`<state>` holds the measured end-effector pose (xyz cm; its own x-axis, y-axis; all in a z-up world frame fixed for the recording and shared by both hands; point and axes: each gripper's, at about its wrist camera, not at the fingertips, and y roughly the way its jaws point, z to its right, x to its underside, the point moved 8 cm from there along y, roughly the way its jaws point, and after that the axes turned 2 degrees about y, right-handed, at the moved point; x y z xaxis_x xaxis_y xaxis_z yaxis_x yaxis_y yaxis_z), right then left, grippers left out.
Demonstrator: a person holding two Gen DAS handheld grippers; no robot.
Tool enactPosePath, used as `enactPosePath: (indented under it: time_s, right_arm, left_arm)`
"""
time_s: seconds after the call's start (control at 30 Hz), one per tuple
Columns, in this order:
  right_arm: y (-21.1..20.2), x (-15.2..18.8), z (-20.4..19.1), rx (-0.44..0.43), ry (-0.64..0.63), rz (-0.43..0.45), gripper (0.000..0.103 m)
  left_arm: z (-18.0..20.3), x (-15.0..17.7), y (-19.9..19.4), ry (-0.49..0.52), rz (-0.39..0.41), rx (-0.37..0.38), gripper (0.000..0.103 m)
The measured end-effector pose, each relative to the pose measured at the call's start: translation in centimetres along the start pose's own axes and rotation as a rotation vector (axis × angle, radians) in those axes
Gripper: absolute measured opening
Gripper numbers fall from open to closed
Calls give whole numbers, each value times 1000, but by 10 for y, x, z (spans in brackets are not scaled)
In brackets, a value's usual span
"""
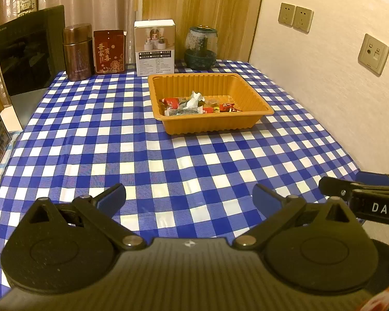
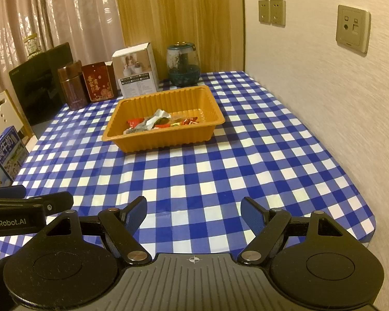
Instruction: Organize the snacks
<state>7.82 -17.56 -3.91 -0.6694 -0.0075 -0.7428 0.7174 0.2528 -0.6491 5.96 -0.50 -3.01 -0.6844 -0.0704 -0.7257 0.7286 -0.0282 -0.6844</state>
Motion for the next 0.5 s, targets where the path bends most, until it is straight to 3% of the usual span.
enactPosePath:
  time_s: [0.5]
  right_arm:
    - [0, 0, 0, 1, 0, -1, 79]
  left_arm:
    - [0, 0, 0, 1, 1, 0, 103]
